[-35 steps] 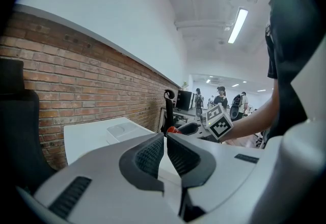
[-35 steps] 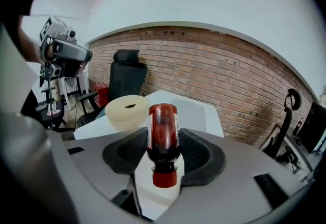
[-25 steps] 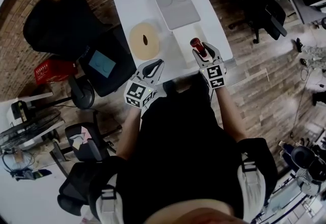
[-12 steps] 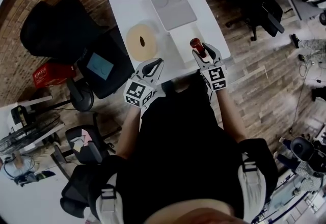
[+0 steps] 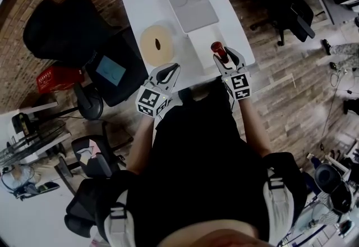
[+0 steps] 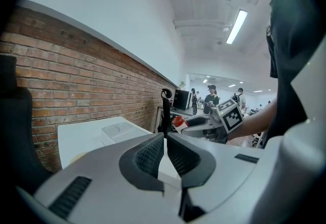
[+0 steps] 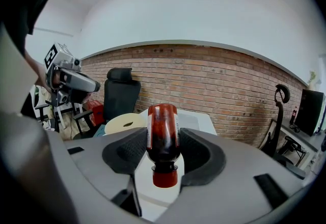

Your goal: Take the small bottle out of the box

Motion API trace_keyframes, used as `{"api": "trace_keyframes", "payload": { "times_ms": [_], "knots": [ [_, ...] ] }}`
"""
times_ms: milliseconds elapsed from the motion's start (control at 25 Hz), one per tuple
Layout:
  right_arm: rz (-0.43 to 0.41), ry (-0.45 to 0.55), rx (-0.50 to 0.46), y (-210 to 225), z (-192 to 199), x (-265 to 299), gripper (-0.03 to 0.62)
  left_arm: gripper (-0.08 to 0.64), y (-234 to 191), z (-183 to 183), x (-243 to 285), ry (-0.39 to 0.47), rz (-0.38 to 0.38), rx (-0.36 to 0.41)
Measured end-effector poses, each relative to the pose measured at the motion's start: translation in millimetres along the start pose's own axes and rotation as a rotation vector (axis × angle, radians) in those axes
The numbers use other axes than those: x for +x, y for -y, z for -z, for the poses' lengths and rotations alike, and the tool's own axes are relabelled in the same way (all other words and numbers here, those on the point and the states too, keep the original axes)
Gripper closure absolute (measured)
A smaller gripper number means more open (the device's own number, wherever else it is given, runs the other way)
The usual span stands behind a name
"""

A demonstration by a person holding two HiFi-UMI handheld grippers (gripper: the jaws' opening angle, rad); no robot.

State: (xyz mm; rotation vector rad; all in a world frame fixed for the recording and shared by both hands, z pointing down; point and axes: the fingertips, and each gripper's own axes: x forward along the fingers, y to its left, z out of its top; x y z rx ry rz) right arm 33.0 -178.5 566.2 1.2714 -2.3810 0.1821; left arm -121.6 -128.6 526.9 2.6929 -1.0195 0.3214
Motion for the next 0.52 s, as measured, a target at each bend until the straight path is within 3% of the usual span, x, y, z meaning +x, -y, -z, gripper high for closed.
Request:
{"api": "trace_keyframes", "payload": {
  "times_ms": [520],
  "knots": [
    [-0.027,-0.023,0.001,19.9,8.1,13.6,0.393,0.526,-6.1,-6.7,21.0,-0.01,-0.033,-0.009]
  ]
}}
